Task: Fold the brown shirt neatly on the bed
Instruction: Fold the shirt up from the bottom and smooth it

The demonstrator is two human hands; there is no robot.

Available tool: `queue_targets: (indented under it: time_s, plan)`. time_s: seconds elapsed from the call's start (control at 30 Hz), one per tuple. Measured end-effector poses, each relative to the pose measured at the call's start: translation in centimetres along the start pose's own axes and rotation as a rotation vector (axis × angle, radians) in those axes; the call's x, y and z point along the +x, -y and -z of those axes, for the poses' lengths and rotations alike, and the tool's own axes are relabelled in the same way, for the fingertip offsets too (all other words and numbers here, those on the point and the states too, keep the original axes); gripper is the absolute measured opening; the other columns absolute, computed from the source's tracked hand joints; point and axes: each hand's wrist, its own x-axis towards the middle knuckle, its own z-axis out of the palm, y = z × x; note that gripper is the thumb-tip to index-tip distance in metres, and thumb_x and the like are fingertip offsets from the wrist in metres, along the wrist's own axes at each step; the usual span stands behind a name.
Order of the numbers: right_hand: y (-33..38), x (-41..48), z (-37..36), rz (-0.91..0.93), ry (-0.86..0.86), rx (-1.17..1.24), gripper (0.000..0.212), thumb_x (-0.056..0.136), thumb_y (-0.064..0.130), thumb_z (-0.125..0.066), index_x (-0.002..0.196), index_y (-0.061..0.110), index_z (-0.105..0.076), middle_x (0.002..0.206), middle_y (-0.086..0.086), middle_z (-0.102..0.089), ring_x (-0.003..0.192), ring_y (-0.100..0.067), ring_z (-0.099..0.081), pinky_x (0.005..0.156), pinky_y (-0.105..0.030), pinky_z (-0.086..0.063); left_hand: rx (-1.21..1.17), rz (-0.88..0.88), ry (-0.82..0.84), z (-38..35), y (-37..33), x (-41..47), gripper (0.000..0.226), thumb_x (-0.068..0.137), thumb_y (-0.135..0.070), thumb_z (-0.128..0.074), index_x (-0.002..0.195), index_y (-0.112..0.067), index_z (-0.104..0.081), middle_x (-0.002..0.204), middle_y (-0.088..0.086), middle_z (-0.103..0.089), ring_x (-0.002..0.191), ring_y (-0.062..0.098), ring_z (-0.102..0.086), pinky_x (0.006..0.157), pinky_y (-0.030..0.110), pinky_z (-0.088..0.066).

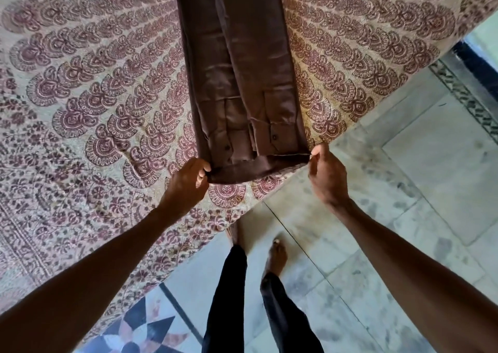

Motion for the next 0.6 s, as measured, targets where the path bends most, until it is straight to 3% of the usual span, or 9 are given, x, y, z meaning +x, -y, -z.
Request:
queue_targets:
  time_s: [0.13, 0.2, 0.3, 0.37, 0.43, 0.5, 0.57, 0.6]
  plan:
    - [0.1, -1.4, -0.4, 0.051, 0.000, 0.061, 0.023, 0.093, 0.007, -0.051, 0.115, 0.007, -0.056, 0.093, -0.012, -0.070, 0.084, -0.031, -0.067, 0.070, -0.034, -0.051, -0.059, -0.044, -0.145, -0.9, -0.2, -0.8, 0.017, 0.083, 0.006, -0.058, 0.099, -0.001, -0.059, 0.091, 0.008, -0.057, 0.072, 0.015, -0.055, 0.064, 0.026, -0.049]
    - [-0.7, -1.9, 0.1, 0.136, 0.019, 0.011, 0.036, 0.085, -0.001, -0.057, 0.119, 0.011, -0.057, 0.095, -0.008, -0.069, 0.087, -0.029, -0.065, 0.072, -0.034, -0.050, -0.014, -0.096, -0.157, -0.9, -0.1, -1.3, 0.019, 0.087, 0.004, -0.050, 0.104, -0.001, -0.058, 0.095, 0.010, -0.054, 0.074, 0.019, -0.055, 0.064, 0.031, -0.049]
    - [-2.5, -1.5, 1.2, 0.276, -0.016, -0.176, 0.066, 0.066, -0.004, -0.061, 0.129, 0.015, -0.056, 0.107, -0.009, -0.062, 0.094, -0.029, -0.058, 0.077, -0.039, -0.048, 0.268, -0.143, -0.134, 0.1, 0.9, -2.0, 0.037, 0.079, 0.004, -0.048, 0.113, -0.008, -0.056, 0.107, 0.011, -0.054, 0.089, 0.027, -0.055, 0.077, 0.041, -0.049]
    - [-3.7, 0.0, 1.9, 0.363, -0.029, -0.227, 0.077, 0.064, -0.006, -0.061, 0.136, 0.020, -0.052, 0.120, -0.009, -0.056, 0.104, -0.029, -0.053, 0.083, -0.039, -0.046, 0.448, -0.195, -0.121, 1.0, 2.1, -1.6, 0.043, 0.077, 0.003, -0.061, 0.117, -0.011, -0.057, 0.114, 0.013, -0.056, 0.097, 0.029, -0.056, 0.082, 0.043, -0.047]
    - [-4.4, 2.2, 2.1, 0.488, -0.038, -0.231, 0.081, 0.066, -0.012, -0.059, 0.139, 0.021, -0.051, 0.129, -0.011, -0.053, 0.113, -0.029, -0.052, 0.090, -0.038, -0.044, 0.591, -0.294, -0.070, 1.7, 3.0, -0.4, 0.049, 0.076, -0.008, -0.073, 0.122, -0.012, -0.057, 0.120, 0.014, -0.058, 0.104, 0.031, -0.058, 0.086, 0.043, -0.044]
    - [-4.4, 4.2, 2.2, 0.625, -0.002, -0.251, 0.075, 0.072, -0.010, -0.053, 0.141, 0.020, -0.050, 0.138, -0.014, -0.049, 0.123, -0.030, -0.049, 0.098, -0.040, -0.042, 0.694, -0.399, 0.010, 2.0, 3.6, 1.2, 0.054, 0.080, -0.019, -0.072, 0.131, -0.013, -0.053, 0.129, 0.014, -0.056, 0.114, 0.032, -0.056, 0.095, 0.045, -0.043]
    - [-3.9, 5.9, 1.9, 0.753, 0.098, -0.330, 0.074, 0.074, -0.008, -0.053, 0.142, 0.021, -0.048, 0.146, -0.014, -0.043, 0.130, -0.030, -0.044, 0.103, -0.044, -0.040, 0.738, -0.470, 0.111, 2.2, 4.0, 2.8, 0.058, 0.083, -0.023, -0.066, 0.138, -0.016, -0.048, 0.139, 0.013, -0.051, 0.133, 0.032, -0.043, 0.110, 0.045, -0.032]
    - [-3.6, 6.6, 1.8, 0.816, 0.150, -0.371, 0.074, 0.075, -0.007, -0.055, 0.142, 0.021, -0.047, 0.149, -0.013, -0.041, 0.133, -0.030, -0.042, 0.104, -0.045, -0.040, 0.765, -0.499, 0.158, 2.2, 4.2, 3.4, 0.060, 0.084, -0.024, -0.064, 0.141, -0.018, -0.044, 0.144, 0.012, -0.047, 0.144, 0.030, -0.026, 0.116, 0.043, -0.021]
